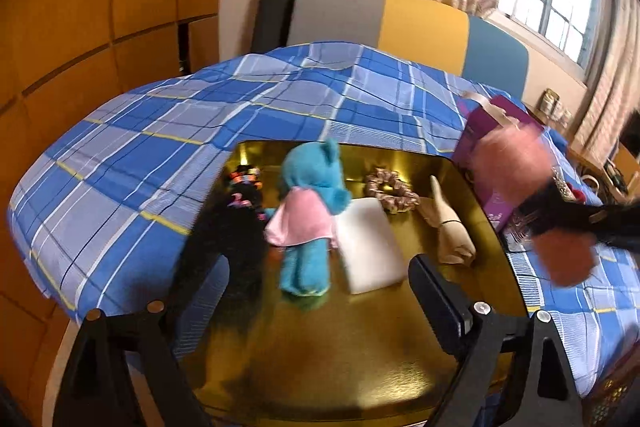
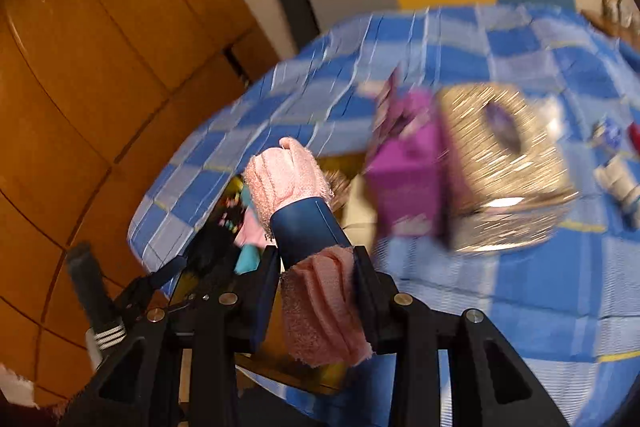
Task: Organize soft objects
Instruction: 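Lower the pink roll into the gold tray and open the right tool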
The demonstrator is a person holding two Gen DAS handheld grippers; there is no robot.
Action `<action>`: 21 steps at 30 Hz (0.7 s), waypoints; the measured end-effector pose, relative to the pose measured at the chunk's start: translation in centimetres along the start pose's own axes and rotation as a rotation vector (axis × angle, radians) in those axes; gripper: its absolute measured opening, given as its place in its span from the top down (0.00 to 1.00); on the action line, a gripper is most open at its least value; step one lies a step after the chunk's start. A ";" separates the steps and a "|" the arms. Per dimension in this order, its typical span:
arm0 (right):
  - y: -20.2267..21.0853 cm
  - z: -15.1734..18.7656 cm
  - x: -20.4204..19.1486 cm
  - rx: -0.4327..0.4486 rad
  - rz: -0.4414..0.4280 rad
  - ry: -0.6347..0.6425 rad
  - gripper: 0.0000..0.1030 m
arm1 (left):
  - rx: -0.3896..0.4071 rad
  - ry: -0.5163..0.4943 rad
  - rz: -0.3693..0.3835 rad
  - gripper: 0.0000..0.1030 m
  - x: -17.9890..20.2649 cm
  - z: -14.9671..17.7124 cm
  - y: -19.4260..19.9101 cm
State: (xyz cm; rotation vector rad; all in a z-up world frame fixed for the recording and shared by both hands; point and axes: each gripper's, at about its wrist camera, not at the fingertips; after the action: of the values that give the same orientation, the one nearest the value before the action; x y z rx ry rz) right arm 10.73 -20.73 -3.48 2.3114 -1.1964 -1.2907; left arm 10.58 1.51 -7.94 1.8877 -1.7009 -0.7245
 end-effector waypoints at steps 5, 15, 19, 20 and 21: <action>-6.1 0.2 1.0 -0.060 0.023 -0.099 0.65 | -0.018 0.023 -0.006 0.10 -1.5 0.6 -0.2; -12.1 -1.1 0.9 -0.012 0.199 -0.105 0.62 | -0.059 0.084 -0.003 0.10 -3.2 0.9 -0.9; -13.0 -1.1 1.3 -0.001 0.268 -0.108 0.60 | -0.066 0.086 0.001 0.10 -3.1 1.0 -1.0; -12.8 -1.1 1.4 0.004 0.270 -0.110 0.60 | -0.066 0.088 0.003 0.10 -3.1 1.0 -1.0; -12.4 -0.9 1.5 0.011 0.271 -0.111 0.60 | -0.066 0.088 0.002 0.10 -3.1 1.0 -1.1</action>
State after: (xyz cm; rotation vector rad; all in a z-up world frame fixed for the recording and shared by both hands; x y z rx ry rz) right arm 18.62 -14.10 -10.63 2.0196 -1.4950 -1.3282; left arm 10.47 4.71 -9.17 1.8449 -1.6054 -0.6787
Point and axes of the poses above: each gripper's, at about its wrist camera, not at the fingertips, and y roughly against the way its jaws point, x to its right, z to its underside, and after that the axes turned 15 degrees about -z, right-handed
